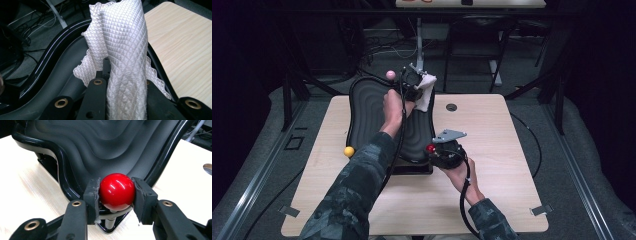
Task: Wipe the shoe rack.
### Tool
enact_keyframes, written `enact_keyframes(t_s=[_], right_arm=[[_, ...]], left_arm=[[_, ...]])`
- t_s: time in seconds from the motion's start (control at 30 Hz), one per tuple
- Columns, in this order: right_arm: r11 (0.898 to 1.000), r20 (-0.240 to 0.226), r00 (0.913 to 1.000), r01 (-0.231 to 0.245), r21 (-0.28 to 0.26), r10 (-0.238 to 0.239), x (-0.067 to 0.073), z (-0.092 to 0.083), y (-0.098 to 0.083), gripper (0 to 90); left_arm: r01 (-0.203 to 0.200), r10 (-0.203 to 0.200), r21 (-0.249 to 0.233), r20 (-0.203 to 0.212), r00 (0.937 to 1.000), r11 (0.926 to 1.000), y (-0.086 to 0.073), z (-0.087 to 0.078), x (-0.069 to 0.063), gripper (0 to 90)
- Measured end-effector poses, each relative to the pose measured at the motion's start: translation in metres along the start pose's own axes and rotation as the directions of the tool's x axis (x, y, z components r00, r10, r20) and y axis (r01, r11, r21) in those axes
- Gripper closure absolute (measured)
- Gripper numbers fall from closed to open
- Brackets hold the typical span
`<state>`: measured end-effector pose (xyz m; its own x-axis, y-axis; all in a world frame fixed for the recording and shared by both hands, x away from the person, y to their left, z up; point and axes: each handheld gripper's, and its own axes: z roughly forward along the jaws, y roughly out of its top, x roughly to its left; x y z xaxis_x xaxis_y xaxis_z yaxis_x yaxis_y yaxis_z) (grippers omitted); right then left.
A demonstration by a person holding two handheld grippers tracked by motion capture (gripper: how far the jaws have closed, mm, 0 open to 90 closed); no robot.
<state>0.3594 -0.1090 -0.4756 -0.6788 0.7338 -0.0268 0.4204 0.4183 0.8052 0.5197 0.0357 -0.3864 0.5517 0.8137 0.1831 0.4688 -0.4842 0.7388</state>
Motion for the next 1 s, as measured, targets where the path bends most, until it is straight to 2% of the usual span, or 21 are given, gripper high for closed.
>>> enact_keyframes(t_s=[0.2,0.4,0.5,0.63,1.0], right_arm=[[1.0,0.001,1.0,0.0,0.0,0.0,0.0,0.0,0.0,60.1],[1.0,-0.01,1.0,-0.002,-0.004,0.002,0.0,0.0,0.0,60.1],[1.0,0.002,1.0,-0.002,0.0,0.002,0.0,0.0,0.0,60.1],[1.0,-0.005,1.0,0.0,-0.003,0.0,-0.001,0.0,0.0,60.1],[1.0,0.002,1.0,0.0,0.0,0.0,0.0,0.0,0.0,60.1]], left_arm=[[0.012,-0.013,0.006,0.028,0.9995,0.9999,-0.004,-0.001,-0.001,84.8],[0.001,-0.001,0.003,0.051,0.9987,1.0,-0.015,-0.004,-0.008,84.9],[-0.013,0.012,0.008,0.055,0.9984,0.9999,-0.022,-0.007,-0.011,84.8],[0.0,0.0,0.006,0.07,0.9976,1.0,-0.031,-0.01,-0.016,84.9],[-0.046,0.044,0.019,0.097,0.9944,0.9988,-0.054,-0.02,-0.031,84.9]])
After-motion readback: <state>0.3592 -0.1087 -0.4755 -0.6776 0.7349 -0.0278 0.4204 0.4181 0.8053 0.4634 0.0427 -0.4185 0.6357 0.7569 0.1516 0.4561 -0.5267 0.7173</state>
